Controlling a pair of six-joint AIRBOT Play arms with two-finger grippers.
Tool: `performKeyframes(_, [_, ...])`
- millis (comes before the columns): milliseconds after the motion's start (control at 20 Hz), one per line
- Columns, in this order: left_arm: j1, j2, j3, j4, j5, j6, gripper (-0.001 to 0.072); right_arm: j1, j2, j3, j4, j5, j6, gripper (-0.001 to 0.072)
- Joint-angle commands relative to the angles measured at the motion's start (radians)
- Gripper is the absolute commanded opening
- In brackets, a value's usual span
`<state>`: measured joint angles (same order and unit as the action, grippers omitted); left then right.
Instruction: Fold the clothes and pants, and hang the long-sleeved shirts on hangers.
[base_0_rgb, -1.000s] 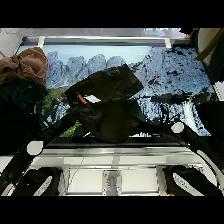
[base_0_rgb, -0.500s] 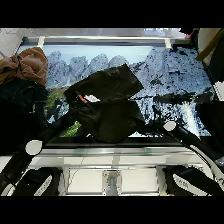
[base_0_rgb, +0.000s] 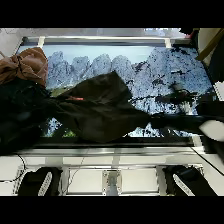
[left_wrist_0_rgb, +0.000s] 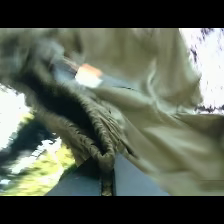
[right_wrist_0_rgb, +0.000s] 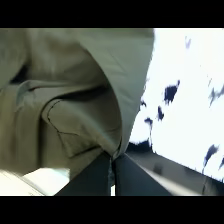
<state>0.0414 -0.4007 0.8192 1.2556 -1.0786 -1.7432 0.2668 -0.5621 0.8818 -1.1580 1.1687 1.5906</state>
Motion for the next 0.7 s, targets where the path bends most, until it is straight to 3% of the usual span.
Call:
performKeyframes(0, [0.04, -0.008, 0.272, 0.007, -0.173, 0.011, 0.0027, 0.001, 0.117, 0.301, -0.077, 0.106, 0.08, 0.0012])
performKeyframes(200, [0.018, -0.124, 0.532, -0.242, -0.198, 0.14, 0.0026, 0.001, 0.035, 0.654, -0.085, 0.096, 0.024, 0.0011])
performKeyframes(350, [0.015, -0.208, 0.65, -0.33, -0.254, 0.188, 0.0026, 0.001, -0.048, 0.897, -0.114, 0.105, 0.017, 0.001])
performKeyframes(450, [0.015, -0.235, 0.672, -0.296, -0.254, 0.189, 0.0026, 0.001, -0.107, 0.974, -0.121, 0.182, 0.018, 0.001])
performKeyframes(650, [0.015, -0.367, 0.657, -0.052, -0.383, 0.176, 0.0026, 0.001, -0.232, 0.861, -0.235, 0.285, 0.019, 0.0009])
